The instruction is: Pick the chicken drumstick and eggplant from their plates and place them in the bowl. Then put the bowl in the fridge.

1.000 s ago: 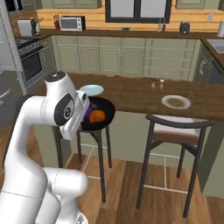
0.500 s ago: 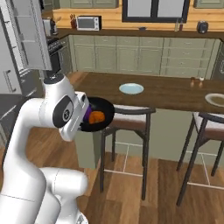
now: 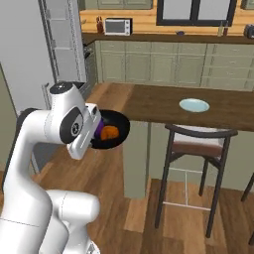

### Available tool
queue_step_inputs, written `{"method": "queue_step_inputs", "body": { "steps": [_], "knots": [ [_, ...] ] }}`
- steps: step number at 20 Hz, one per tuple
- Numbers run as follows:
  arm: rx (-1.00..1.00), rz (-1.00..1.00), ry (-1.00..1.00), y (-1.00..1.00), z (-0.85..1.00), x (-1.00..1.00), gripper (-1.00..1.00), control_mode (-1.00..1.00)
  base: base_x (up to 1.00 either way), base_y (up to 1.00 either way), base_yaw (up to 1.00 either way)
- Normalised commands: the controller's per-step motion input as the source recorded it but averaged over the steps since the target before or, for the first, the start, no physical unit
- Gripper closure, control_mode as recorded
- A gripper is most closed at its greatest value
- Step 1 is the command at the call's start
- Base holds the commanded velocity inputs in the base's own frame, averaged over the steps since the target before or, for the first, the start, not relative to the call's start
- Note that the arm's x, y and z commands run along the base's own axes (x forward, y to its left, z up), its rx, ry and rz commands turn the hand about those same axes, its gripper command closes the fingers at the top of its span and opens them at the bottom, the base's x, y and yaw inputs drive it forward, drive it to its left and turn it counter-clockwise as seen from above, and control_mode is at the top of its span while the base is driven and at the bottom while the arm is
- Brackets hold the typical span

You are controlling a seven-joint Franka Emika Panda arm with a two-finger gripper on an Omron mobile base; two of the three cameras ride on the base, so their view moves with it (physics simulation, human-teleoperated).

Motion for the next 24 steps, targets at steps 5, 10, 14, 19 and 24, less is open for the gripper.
{"method": "queue_step_inputs", "body": {
  "steps": [5,10,14,19,24],
  "knots": [
    [0.0,0.0,0.0,0.0,0.0,0.0,1.0,1.0,0.98,0.7,0.0],
    [0.0,0.0,0.0,0.0,0.0,0.0,1.0,1.0,1.0,0.45,0.0],
    [0.0,0.0,0.0,0.0,0.0,0.0,1.0,1.0,0.97,0.89,0.0],
    [0.0,0.0,0.0,0.0,0.0,0.0,1.0,1.0,0.51,0.09,0.0],
    [0.0,0.0,0.0,0.0,0.0,0.0,1.0,1.0,0.78,0.0,-0.04]
  ]
}}
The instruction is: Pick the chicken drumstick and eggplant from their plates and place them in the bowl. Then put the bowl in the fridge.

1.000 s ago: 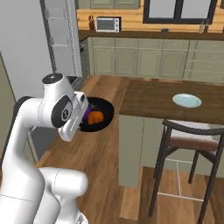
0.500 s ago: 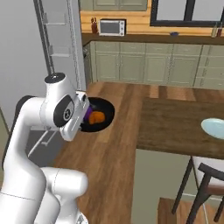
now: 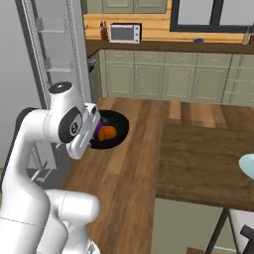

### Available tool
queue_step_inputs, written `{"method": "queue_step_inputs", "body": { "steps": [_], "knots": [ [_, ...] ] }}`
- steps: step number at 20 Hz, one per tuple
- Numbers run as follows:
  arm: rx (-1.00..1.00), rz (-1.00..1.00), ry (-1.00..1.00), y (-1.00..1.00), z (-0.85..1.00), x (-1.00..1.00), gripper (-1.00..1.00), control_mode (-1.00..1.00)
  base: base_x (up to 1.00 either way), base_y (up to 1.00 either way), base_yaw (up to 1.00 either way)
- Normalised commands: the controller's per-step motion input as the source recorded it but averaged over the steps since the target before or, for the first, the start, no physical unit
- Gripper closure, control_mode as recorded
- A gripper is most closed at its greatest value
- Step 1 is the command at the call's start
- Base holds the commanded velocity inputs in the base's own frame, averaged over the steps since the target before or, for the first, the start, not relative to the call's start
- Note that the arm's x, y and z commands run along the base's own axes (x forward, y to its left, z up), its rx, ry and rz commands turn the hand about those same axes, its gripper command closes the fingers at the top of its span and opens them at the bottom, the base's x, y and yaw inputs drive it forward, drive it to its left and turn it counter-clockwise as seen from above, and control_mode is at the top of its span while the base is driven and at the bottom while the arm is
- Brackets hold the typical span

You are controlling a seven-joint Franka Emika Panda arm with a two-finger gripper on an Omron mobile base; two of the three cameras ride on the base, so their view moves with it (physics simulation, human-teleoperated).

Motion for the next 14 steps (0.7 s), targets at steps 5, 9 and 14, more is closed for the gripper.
{"method": "queue_step_inputs", "body": {
  "steps": [5,9,14],
  "knots": [
    [0.0,0.0,0.0,0.0,0.0,0.0,1.0,1.0,0.93,0.06,-0.08],
    [0.0,0.0,0.0,0.0,0.0,0.0,1.0,1.0,0.97,0.0,-0.03],
    [0.0,0.0,0.0,0.0,0.0,0.0,1.0,1.0,0.98,0.0,-0.01]
  ]
}}
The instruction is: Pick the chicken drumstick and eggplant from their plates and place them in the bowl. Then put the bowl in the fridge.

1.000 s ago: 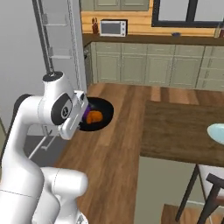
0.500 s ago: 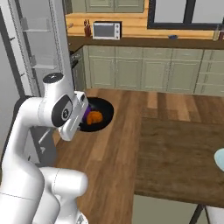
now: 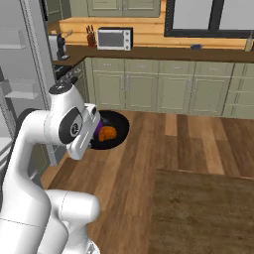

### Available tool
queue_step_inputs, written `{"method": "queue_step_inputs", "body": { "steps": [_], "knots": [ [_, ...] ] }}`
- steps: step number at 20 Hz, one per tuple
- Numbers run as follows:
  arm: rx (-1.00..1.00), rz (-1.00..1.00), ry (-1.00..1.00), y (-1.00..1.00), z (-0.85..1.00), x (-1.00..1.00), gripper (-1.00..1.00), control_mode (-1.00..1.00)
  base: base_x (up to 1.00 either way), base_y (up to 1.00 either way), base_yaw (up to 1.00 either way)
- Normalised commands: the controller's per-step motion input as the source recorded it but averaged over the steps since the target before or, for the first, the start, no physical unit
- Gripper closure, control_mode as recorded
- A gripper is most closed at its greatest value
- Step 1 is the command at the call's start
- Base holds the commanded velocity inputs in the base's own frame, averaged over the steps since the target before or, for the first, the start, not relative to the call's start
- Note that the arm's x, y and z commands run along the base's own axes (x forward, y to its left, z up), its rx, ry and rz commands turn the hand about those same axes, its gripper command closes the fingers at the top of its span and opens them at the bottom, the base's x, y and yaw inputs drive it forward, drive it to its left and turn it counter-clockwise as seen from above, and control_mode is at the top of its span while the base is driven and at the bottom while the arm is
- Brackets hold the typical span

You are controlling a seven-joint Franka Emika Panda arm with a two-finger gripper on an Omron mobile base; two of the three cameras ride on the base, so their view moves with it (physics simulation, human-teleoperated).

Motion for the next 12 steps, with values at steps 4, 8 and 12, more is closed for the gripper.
{"method": "queue_step_inputs", "body": {
  "steps": [4,8,12],
  "knots": [
    [0.0,0.0,0.0,0.0,0.0,0.0,1.0,1.0,0.85,0.0,0.08],
    [0.0,0.0,0.0,0.0,0.0,0.0,1.0,1.0,0.34,0.0,0.5],
    [0.0,0.0,0.0,0.0,0.0,0.0,1.0,1.0,0.0,-0.11,0.74]
  ]
}}
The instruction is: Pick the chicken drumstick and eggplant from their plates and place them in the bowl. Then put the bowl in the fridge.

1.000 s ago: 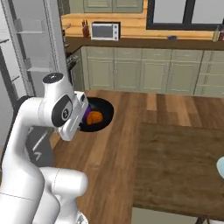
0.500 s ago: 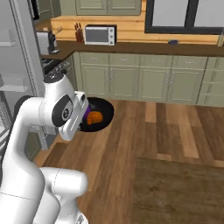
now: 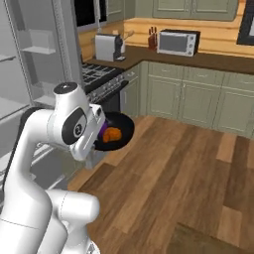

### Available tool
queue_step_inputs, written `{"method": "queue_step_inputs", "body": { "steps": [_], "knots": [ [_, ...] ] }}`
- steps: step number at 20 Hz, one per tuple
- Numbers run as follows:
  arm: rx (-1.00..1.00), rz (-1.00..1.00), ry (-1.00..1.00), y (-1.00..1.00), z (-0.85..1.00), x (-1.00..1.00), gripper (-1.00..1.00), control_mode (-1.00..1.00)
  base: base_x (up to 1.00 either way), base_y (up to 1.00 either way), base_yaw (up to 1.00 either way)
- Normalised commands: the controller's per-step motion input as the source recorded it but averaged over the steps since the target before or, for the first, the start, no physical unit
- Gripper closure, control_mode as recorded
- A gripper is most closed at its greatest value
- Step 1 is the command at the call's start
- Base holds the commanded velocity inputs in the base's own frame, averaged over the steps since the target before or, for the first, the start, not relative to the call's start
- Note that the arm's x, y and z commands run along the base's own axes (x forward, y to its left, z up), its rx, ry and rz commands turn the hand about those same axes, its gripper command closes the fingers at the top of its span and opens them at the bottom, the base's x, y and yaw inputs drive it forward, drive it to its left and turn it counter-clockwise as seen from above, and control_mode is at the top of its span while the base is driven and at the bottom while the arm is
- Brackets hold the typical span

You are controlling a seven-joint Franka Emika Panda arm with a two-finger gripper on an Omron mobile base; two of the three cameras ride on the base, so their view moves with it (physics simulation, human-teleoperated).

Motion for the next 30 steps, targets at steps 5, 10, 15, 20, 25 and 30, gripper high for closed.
{"method": "queue_step_inputs", "body": {
  "steps": [5,10,15,20,25,30],
  "knots": [
    [0.0,0.0,0.0,0.0,0.0,0.0,1.0,1.0,0.0,-0.46,0.73],
    [0.0,0.0,0.0,0.0,0.0,0.0,1.0,1.0,0.0,-0.75,0.54],
    [0.0,0.0,0.0,0.0,0.0,0.0,1.0,1.0,0.26,-0.77,0.55],
    [0.0,0.0,0.0,0.0,0.0,0.0,1.0,1.0,0.44,-0.16,0.35],
    [0.0,0.0,0.0,0.0,0.0,0.0,1.0,1.0,0.38,0.21,0.2],
    [0.0,0.0,0.0,0.0,0.0,0.0,1.0,1.0,0.44,0.14,0.32]
  ]
}}
